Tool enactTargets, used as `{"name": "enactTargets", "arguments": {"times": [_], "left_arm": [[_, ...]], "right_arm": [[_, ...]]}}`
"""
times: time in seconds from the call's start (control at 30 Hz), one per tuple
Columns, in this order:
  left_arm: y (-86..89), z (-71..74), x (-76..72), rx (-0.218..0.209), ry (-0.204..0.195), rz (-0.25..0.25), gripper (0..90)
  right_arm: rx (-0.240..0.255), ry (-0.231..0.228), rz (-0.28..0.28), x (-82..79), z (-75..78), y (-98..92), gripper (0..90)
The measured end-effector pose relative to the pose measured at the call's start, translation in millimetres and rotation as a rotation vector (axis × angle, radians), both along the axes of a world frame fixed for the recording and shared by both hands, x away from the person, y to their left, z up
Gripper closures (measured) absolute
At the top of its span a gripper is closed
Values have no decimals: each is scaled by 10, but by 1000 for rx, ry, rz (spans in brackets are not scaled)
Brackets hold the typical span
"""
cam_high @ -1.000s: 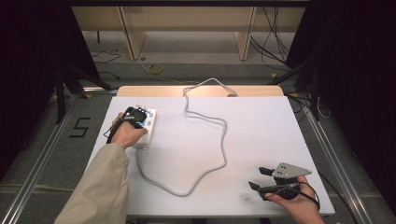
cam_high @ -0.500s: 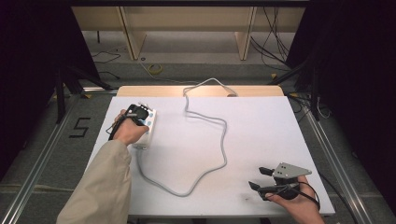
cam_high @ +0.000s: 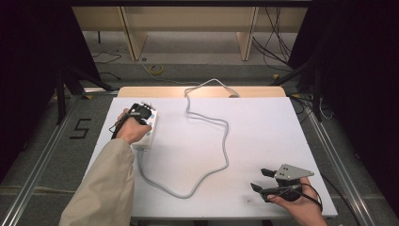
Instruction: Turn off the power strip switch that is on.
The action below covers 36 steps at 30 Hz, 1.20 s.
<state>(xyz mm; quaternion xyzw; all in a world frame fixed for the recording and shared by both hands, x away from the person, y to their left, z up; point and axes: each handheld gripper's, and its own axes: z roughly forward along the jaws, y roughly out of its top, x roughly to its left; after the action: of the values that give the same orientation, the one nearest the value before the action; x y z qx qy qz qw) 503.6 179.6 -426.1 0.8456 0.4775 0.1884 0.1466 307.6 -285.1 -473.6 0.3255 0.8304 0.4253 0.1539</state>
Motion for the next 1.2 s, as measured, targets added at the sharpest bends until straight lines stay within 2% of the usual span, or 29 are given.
{"name": "enactTargets", "arguments": {"times": [0.5, 1.2], "left_arm": [[-52, -43, 57, 9, 26, 1, 896], [-45, -82, 93, 16, 37, 10, 896]], "right_arm": [[-3, 3, 3, 4, -4, -4, 325], [-6, 5, 5, 6, -8, -5, 325]]}}
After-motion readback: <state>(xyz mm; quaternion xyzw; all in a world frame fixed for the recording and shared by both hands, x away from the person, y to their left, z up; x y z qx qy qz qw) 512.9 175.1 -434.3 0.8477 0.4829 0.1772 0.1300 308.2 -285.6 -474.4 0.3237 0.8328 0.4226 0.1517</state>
